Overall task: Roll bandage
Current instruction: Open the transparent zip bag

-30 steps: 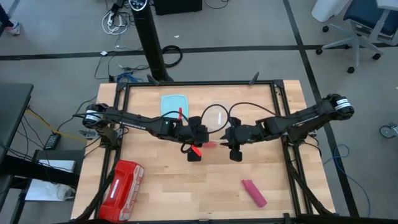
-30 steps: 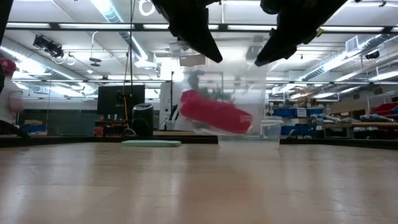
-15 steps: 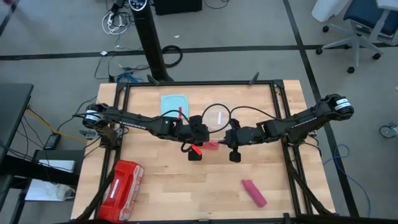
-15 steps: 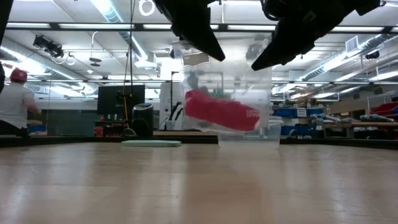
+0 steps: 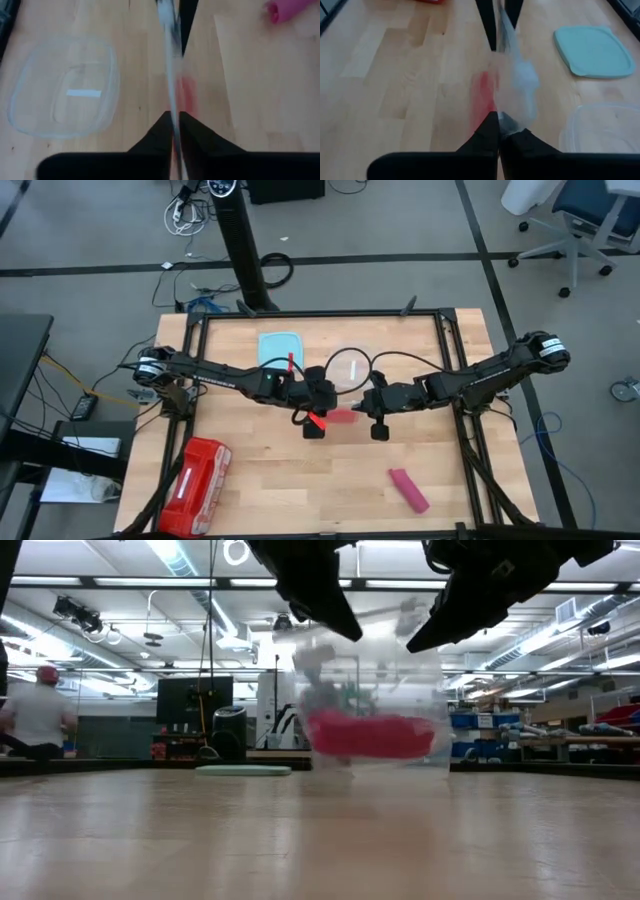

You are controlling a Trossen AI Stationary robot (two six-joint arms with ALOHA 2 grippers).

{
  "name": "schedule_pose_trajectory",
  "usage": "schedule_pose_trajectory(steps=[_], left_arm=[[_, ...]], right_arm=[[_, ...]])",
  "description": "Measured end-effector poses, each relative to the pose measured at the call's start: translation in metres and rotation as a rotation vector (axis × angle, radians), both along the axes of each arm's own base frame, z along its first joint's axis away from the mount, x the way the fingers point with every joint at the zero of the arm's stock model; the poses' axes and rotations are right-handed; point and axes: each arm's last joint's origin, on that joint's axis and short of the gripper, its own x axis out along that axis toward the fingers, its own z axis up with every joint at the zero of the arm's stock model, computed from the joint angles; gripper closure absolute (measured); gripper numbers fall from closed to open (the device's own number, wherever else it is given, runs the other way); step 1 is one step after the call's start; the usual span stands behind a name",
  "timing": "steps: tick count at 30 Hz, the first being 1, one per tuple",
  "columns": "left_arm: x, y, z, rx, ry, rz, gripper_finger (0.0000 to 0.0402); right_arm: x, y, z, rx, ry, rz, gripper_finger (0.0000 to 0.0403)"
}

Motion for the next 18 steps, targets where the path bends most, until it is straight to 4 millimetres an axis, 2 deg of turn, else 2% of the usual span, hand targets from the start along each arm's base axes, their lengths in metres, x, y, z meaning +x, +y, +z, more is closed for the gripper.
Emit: schedule_pose_trajectory(steps=[8,14,18], left_arm=[[0.005,0.003,0.006,-0.018,-0.078,0.007,0.0265],[0.012,0.006,0.015,-0.033,-0.190,0.017,0.0255],[0.013,0.009,0.013,-0.034,-0.189,0.025,0.0255]], right_arm=[[0.000,-0.002,-0.001,-0.003,0.011,-0.011,0.0402],[0.001,-0.006,0.000,-0.003,0.005,-0.027,0.0402],[0.002,-0.007,0.001,-0.003,-0.005,-0.019,0.0403]])
